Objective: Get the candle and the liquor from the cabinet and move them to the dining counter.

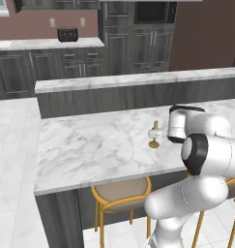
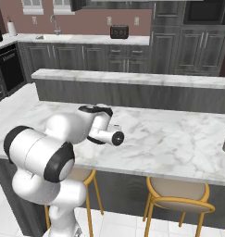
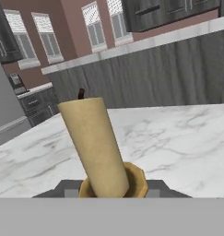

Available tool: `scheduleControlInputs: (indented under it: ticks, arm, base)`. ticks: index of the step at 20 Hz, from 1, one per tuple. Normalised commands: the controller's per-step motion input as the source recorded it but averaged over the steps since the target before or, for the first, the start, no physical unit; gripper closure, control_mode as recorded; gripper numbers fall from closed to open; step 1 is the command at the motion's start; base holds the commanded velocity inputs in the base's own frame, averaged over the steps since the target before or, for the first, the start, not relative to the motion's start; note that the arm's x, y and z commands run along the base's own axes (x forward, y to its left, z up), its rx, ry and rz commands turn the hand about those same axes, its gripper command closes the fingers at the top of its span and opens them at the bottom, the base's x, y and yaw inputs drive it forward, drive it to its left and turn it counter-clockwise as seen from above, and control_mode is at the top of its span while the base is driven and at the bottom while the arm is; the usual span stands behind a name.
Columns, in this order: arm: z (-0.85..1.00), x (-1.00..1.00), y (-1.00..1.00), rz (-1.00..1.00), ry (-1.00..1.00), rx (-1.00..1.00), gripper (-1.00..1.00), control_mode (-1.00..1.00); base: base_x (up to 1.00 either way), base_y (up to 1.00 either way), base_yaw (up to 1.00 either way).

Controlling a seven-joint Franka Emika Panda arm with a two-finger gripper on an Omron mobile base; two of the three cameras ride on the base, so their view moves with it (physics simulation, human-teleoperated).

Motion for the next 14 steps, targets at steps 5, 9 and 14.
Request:
scheduleControlInputs:
  ticks: [5,9,14]
  arm:
    - [-0.01,0.20,0.00,0.00,0.00,0.00,1.00,-1.00]
    - [0.00,0.33,0.00,0.00,0.07,0.00,1.00,-1.00]
    - [-0.14,0.27,0.00,0.00,0.06,0.00,1.00,-1.00]
  base:
    - [0.00,0.00,0.00]
    - [0.00,0.00,0.00]
    - [0.00,0.00,0.00]
